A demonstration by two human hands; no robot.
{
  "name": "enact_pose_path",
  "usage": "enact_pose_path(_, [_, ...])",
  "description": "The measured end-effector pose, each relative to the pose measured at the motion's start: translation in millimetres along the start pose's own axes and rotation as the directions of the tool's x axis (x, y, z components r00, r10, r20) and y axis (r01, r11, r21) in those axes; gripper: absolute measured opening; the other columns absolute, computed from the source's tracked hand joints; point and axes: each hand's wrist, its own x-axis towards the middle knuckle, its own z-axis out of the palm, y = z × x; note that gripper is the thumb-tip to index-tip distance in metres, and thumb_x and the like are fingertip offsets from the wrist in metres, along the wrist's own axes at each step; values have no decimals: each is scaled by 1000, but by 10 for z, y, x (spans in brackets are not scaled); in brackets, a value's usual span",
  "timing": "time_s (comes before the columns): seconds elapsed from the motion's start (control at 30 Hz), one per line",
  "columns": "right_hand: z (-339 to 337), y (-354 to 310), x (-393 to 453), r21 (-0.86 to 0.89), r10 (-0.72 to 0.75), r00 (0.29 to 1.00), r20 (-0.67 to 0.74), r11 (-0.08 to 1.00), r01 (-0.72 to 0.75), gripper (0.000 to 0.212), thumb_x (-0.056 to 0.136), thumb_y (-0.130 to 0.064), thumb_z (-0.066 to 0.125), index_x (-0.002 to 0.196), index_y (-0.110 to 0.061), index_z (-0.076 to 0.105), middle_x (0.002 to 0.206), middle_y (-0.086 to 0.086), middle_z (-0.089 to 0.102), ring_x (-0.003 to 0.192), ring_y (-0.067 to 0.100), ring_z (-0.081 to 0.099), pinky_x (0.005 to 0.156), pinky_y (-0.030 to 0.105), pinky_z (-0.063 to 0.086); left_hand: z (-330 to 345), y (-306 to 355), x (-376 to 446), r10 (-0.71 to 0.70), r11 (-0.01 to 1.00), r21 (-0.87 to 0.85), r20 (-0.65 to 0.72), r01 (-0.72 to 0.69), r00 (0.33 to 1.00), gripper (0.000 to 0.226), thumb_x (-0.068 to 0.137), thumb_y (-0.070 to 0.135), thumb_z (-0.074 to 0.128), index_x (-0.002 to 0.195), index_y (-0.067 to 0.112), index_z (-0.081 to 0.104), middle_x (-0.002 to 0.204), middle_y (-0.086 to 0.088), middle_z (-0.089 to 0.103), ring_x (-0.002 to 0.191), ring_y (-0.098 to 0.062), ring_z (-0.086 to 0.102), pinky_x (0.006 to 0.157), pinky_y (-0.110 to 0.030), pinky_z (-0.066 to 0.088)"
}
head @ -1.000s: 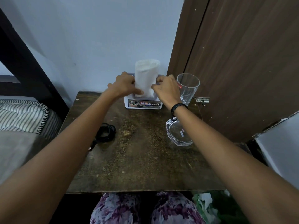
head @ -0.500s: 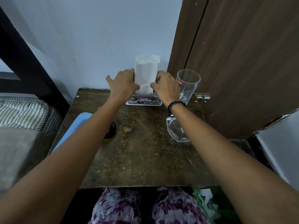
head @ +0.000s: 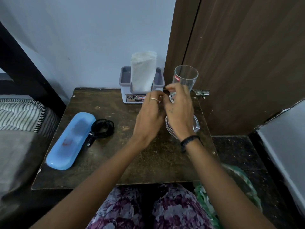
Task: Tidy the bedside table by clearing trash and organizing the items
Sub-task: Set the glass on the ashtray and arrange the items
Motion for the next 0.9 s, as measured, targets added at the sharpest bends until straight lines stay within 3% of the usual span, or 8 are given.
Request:
enact_pose_path(0.17, [-270, 431, 121, 162, 247, 963, -104, 960, -228, 45, 81, -17, 70, 119, -12, 49, 118, 3, 50, 102, 20, 56, 77, 30, 48, 201, 88, 380, -166, 968, -172, 106, 182, 980, 46, 87, 10, 61, 129, 7, 46, 130, -9, 55, 105, -2, 45, 86, -7, 36])
enact_pose_path(0.27, [-255, 656, 330, 210, 330, 944, 9, 922, -325, 65, 74, -25, 77, 128, -10, 44, 121, -1, 45, 111, 17, 52, 87, 29, 47, 331, 116, 608, -233, 925, -270, 150, 266, 961, 60, 86, 9, 62, 139, 6, 33, 139, -12, 49, 121, -12, 47, 100, -18, 36])
enact_pose_path(0.33, [-204, 768, 465, 239, 311, 942, 122, 912, -332, 71, 69, -26, 81, 129, -11, 46, 123, -2, 52, 109, 12, 53, 93, 30, 49, 424, 117, 733, -214, 922, -288, 183, 261, 959, 60, 85, 7, 63, 138, 7, 35, 135, -13, 53, 122, -22, 51, 102, -27, 42])
enact_pose_path(0.43, [-151, 782, 597, 280, 286, 920, 268, 891, -358, 65, 71, -15, 78, 127, -12, 45, 101, -11, 59, 91, 1, 58, 72, 9, 48, 532, 94, 863, -222, 931, -249, 190, 265, 957, 60, 82, 4, 65, 135, 9, 37, 129, -13, 57, 118, -25, 55, 92, -27, 47])
enact_pose_path(0.63, [-144, 751, 569, 267, 236, 951, 200, 921, -285, 54, 77, -21, 73, 125, -17, 48, 98, -7, 63, 89, 10, 62, 73, 15, 51, 586, 57, 738, -225, 928, -286, 83, 239, 971, 62, 79, 11, 69, 133, 11, 38, 129, -10, 57, 118, -23, 56, 98, -37, 50])
enact_pose_path(0.7, [-236, 706, 495, 288, 210, 965, 160, 925, -249, 56, 74, -25, 75, 124, -19, 50, 102, -6, 66, 89, 4, 63, 76, 17, 52, 514, 125, 671, -173, 933, -308, 66, 185, 983, 62, 79, 15, 70, 133, 14, 39, 130, -6, 57, 118, -18, 55, 97, -31, 50])
enact_pose_path(0.8, [-471, 591, 364, 317, 200, 970, 139, 919, -235, 52, 73, -34, 76, 118, -24, 52, 95, -17, 64, 84, -15, 55, 67, -1, 44, 319, 244, 604, -99, 943, -308, 90, 122, 991, 61, 78, 22, 71, 132, 15, 43, 125, 3, 58, 106, -3, 56, 82, -3, 46])
enact_pose_path(0.9, [-655, 510, 173, 297, 211, 961, 179, 919, -257, 60, 67, -43, 79, 119, -27, 54, 100, -13, 67, 87, -14, 56, 68, 0, 46, 137, 298, 483, -97, 920, -362, 164, 151, 982, 56, 76, 18, 73, 126, 14, 47, 111, 9, 59, 97, 4, 57, 78, -6, 48])
